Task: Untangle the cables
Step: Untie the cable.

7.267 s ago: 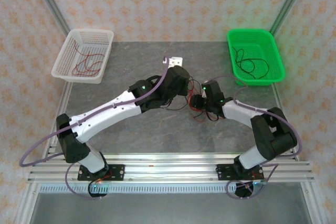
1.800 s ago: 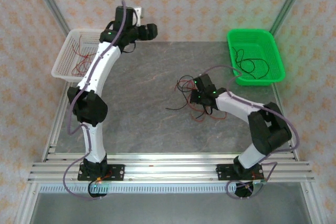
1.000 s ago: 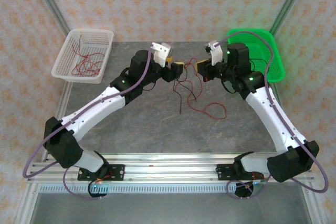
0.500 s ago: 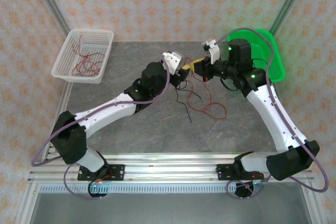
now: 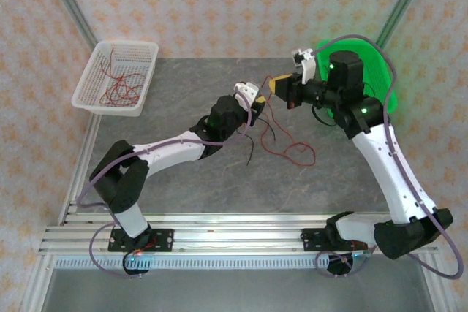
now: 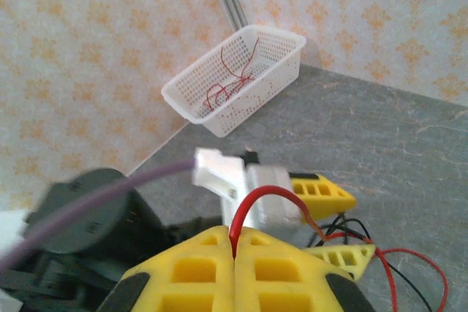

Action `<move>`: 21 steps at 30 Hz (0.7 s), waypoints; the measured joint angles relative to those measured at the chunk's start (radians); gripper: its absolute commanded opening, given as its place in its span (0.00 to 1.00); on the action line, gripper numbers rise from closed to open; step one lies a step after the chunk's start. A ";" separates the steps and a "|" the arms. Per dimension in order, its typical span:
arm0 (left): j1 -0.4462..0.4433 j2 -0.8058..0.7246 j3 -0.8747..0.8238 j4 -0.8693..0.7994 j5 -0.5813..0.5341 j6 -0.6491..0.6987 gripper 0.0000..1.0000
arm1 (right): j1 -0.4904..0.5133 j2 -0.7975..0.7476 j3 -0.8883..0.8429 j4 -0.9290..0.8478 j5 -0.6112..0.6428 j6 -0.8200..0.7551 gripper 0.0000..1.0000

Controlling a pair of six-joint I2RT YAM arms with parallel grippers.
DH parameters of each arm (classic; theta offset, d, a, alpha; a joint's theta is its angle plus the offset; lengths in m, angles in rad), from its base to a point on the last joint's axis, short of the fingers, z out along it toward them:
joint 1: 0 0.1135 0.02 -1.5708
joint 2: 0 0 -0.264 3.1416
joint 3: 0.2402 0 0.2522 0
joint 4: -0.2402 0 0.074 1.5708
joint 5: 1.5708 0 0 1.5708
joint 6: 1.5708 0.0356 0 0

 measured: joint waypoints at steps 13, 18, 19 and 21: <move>0.056 0.115 -0.149 0.077 0.011 -0.121 0.40 | 0.000 -0.065 0.156 -0.001 0.094 0.089 0.00; 0.073 0.128 -0.211 0.132 0.027 -0.167 0.40 | 0.000 -0.064 0.210 -0.006 0.129 0.105 0.00; 0.079 0.134 -0.223 0.146 0.026 -0.175 0.40 | 0.000 -0.063 0.222 -0.007 0.135 0.105 0.00; 0.087 0.146 -0.241 0.164 0.028 -0.193 0.40 | 0.000 -0.060 0.244 -0.012 0.149 0.108 0.00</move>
